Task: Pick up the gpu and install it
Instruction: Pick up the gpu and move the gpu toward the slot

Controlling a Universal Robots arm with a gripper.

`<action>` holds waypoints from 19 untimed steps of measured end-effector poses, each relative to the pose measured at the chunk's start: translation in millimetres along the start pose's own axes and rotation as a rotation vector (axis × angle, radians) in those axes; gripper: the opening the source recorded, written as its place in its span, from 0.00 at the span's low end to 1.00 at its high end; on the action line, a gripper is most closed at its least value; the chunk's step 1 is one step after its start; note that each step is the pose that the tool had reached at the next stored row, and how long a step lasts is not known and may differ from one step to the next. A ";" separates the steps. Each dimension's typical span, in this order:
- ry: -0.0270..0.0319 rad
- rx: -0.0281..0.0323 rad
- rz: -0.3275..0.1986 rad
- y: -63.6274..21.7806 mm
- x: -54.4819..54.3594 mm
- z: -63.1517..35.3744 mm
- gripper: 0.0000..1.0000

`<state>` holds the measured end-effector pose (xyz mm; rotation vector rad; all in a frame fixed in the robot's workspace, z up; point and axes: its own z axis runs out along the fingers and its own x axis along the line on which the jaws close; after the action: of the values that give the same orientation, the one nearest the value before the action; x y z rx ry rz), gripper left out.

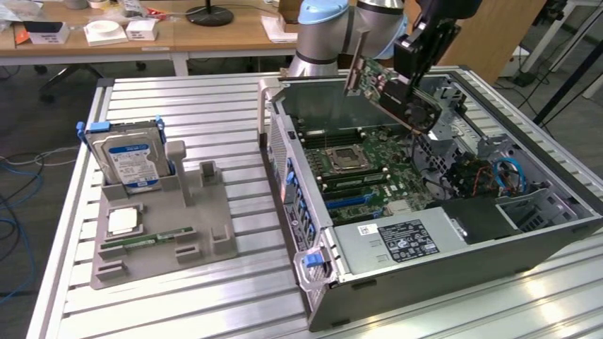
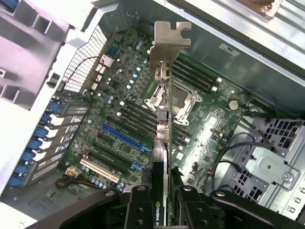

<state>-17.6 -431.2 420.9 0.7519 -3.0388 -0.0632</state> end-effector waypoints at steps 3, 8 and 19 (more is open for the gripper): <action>0.0010 0.0000 -0.025 0.0 0.0 0.2 0.26; 0.0026 0.0000 -0.062 0.0 0.1 0.5 0.26; 0.0039 -0.0014 -0.113 0.2 0.6 1.5 0.26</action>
<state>-18.3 -431.2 419.4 0.9214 -2.9898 -0.0646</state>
